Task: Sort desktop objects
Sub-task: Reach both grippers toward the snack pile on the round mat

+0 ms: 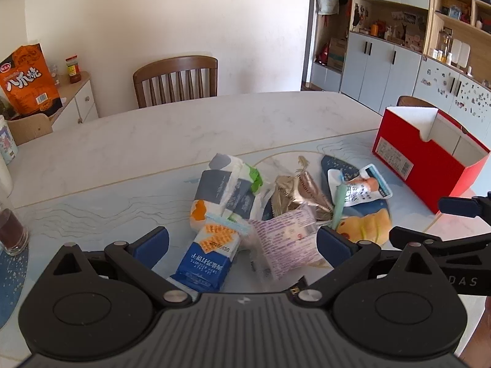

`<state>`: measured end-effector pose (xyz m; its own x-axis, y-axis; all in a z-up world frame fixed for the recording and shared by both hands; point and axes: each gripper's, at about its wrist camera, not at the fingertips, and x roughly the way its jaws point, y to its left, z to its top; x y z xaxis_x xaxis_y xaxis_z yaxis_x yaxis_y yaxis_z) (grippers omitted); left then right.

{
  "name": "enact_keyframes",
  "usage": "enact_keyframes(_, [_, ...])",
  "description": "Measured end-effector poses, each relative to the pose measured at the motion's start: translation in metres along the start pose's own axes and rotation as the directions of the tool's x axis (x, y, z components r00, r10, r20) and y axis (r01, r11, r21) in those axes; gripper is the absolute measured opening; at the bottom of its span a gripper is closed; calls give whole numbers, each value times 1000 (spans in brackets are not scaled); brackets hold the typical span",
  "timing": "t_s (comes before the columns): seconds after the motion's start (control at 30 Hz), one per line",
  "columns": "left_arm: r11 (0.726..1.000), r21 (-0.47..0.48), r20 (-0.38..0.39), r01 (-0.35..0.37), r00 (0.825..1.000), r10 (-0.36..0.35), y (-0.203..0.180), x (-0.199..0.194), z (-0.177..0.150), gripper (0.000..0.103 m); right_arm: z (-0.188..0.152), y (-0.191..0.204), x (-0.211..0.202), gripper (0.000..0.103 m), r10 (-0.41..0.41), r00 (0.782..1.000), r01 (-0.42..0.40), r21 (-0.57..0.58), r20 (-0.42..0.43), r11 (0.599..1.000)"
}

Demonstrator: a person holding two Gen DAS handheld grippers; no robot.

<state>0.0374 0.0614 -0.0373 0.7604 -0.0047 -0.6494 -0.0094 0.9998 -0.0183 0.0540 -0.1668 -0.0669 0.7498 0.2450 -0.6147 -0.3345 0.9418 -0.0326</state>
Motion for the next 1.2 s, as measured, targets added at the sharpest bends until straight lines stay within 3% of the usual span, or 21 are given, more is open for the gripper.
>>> enact_keyframes(0.4, [999, 47, -59, -12, 998, 14, 16, 39, -9, 102, -5, 8, 43, 88, -25, 998, 26, 14, -53, 1000])
enact_keyframes(0.6, [999, 31, -84, -29, 996, 31, 28, 54, -12, 91, -7, 10, 58, 88, -33, 996, 34, 10, -82, 999])
enact_keyframes(0.7, [999, 38, -96, -32, 995, 35, 30, 61, -14, 80, -7, 12, 66, 88, -39, 994, 41, 14, -101, 999])
enact_keyframes(0.87, [999, 38, -95, -20, 995, 24, 32, 64, -15, 71, -6, 15, 75, 88, -44, 992, 47, 19, -117, 999])
enact_keyframes(0.97, [999, 39, -105, -11, 994, 15, 33, 68, -15, 59, -6, 16, 80, 87, -49, 990, 52, 16, -131, 999])
enact_keyframes(1.2, [999, 35, -111, 12, 994, -8, 37, 70, -17, 42, -5, 18, 84, 86, -58, 987, 60, 12, -148, 998])
